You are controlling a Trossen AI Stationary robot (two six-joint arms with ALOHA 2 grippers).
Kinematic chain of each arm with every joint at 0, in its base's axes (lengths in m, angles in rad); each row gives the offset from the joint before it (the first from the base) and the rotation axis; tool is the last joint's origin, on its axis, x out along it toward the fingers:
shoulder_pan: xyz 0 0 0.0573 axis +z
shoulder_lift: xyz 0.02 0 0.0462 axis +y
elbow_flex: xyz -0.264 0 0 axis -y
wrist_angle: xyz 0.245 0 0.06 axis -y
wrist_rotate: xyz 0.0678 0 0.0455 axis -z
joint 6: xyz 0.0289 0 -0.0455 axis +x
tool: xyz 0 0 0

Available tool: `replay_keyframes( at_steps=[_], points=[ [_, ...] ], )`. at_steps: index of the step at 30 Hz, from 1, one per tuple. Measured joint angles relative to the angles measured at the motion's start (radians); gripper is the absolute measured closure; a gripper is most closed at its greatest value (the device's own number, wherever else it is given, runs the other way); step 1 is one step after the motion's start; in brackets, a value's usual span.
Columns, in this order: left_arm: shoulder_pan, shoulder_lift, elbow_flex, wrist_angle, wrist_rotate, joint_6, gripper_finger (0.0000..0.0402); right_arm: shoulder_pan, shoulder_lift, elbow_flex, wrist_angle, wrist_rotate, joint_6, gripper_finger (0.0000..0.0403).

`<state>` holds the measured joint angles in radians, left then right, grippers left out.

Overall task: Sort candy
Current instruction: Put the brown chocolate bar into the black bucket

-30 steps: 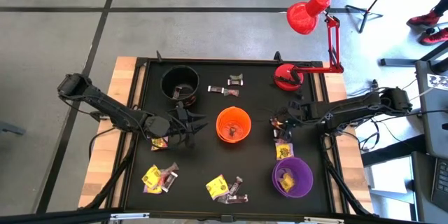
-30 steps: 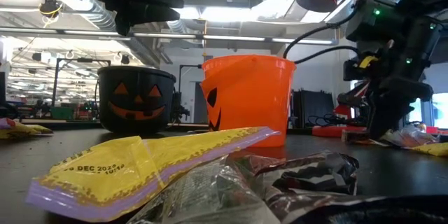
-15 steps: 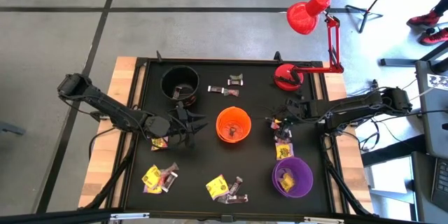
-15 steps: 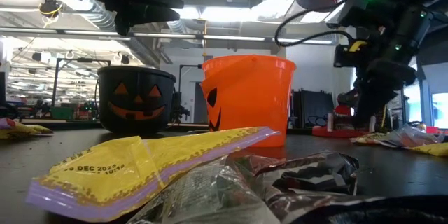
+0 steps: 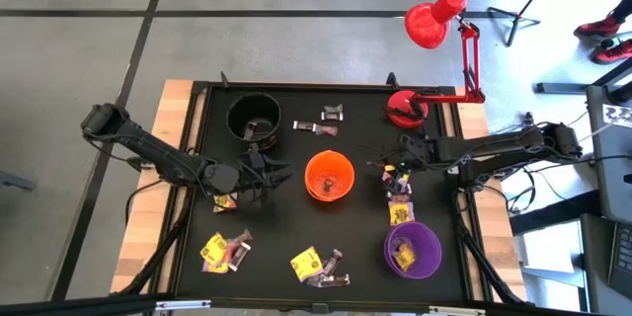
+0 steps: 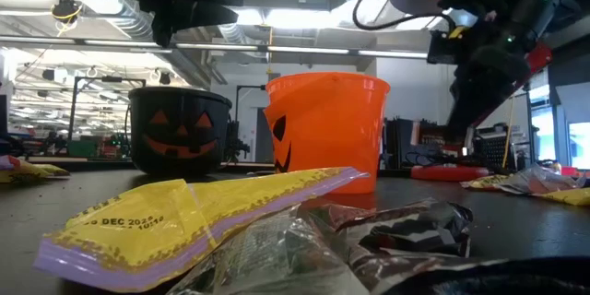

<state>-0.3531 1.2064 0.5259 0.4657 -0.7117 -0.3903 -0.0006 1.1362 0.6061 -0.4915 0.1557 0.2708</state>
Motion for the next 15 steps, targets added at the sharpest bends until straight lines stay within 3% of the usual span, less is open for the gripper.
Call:
replay_keyframes(
  at_steps=[8, 15],
  points=[
    [0.000, 0.018, 0.000, 0.050, 0.000, 0.013, 0.0273, 0.001, -0.091, 0.003, 0.028, -0.084, -0.001, 0.0389],
    [0.001, 0.120, 0.000, 0.292, 0.052, 0.126, 0.0272, 0.001, -0.174, 0.003, 0.181, -0.237, -0.018, 0.0377]
  ],
)
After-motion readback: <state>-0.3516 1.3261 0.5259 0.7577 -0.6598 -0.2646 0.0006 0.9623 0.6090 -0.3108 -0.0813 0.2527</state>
